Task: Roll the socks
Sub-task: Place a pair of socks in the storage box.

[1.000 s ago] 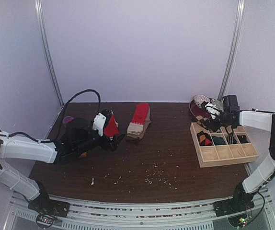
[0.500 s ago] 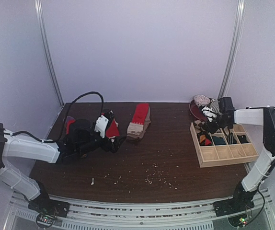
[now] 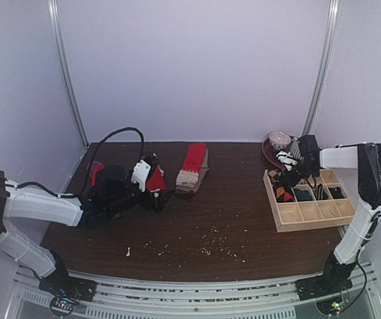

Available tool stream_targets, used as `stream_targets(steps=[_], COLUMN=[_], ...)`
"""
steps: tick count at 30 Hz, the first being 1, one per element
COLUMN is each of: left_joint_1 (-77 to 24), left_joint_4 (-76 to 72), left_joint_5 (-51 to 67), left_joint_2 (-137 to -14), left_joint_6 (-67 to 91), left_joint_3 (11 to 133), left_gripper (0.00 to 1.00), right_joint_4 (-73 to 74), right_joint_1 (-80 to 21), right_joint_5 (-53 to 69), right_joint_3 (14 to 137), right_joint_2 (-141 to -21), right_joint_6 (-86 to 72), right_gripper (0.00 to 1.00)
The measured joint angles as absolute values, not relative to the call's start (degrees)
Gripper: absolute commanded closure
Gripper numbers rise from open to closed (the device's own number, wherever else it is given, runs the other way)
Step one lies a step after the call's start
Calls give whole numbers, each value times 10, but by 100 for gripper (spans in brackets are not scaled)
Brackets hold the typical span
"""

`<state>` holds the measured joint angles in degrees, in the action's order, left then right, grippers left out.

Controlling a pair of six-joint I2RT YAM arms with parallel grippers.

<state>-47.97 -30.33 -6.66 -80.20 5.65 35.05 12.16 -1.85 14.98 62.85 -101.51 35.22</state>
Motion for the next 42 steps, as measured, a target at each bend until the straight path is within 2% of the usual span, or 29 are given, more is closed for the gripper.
stream_targets(steps=[15, 26, 42], left_joint_1=[-480, -480, -480], left_joint_4=[-299, -296, -273], left_joint_5=[-66, -67, -73], left_joint_2=[-802, -803, -800], left_joint_6=[54, 54, 54], left_joint_3=[350, 350, 352], left_gripper=[2, 2, 2], right_joint_4=[175, 178, 224], right_joint_1=[-29, -32, -27], right_joint_5=[119, 132, 152], right_joint_3=[696, 699, 729], right_joint_2=[-1082, -1078, -1075], right_joint_6=[310, 267, 222], right_gripper=[81, 43, 37])
